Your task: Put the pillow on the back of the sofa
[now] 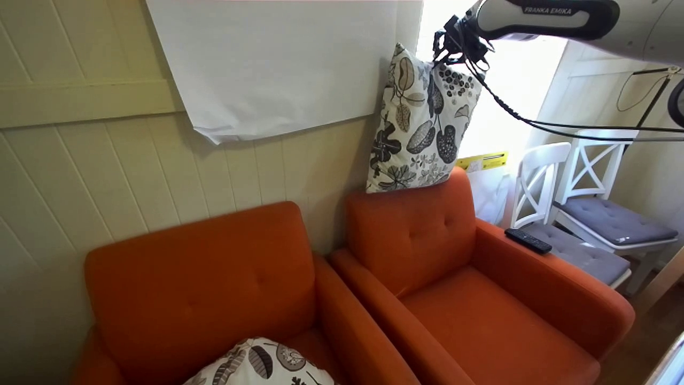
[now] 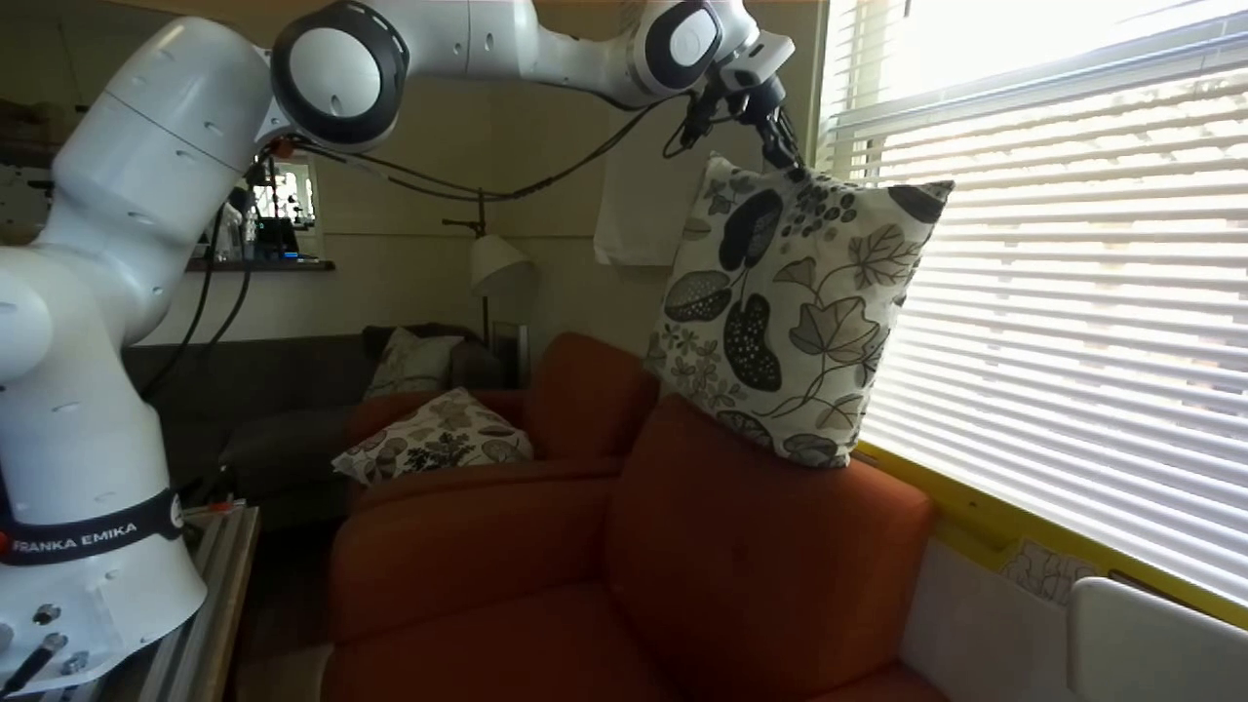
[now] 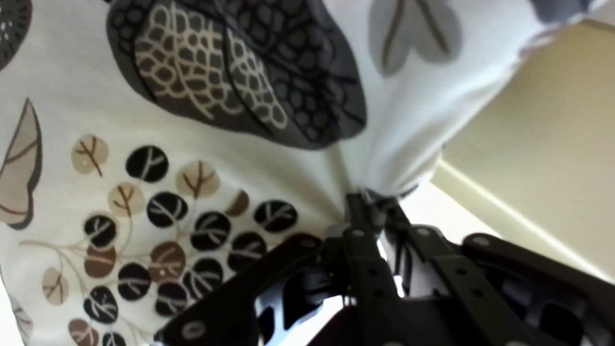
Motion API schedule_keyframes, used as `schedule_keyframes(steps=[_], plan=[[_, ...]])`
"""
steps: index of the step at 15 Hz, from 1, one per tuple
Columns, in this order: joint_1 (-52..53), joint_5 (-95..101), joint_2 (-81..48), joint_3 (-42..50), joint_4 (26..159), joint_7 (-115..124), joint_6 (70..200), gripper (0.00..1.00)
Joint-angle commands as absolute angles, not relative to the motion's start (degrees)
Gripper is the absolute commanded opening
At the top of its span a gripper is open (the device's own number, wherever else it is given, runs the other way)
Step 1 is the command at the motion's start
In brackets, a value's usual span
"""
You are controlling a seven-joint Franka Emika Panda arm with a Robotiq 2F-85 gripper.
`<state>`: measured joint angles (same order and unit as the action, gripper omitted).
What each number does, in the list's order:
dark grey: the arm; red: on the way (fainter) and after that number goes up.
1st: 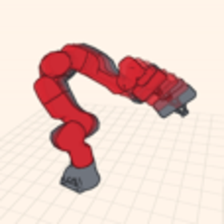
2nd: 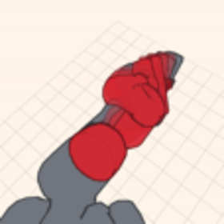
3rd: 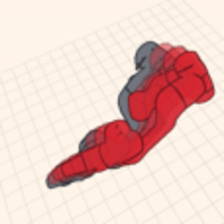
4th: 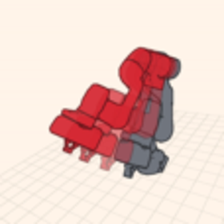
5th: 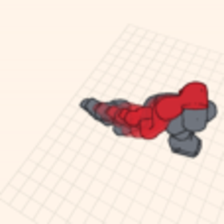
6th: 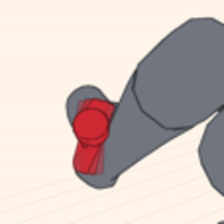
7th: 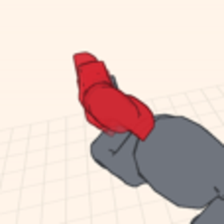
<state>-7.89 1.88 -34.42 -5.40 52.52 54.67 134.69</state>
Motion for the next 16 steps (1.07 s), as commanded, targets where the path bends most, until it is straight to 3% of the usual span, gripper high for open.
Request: schedule_keyframes(steps=[1,9,16], plan=[[-7.9,1.8,-32.3,-5.3,54.1,55.3,139.0,0.44],[-7.8,1.7,-31.1,-5.3,52.9,55.9,142.5,0.99],[-11.0,0.2,-25.7,-6.2,48.7,49.3,125.0,1.00]])
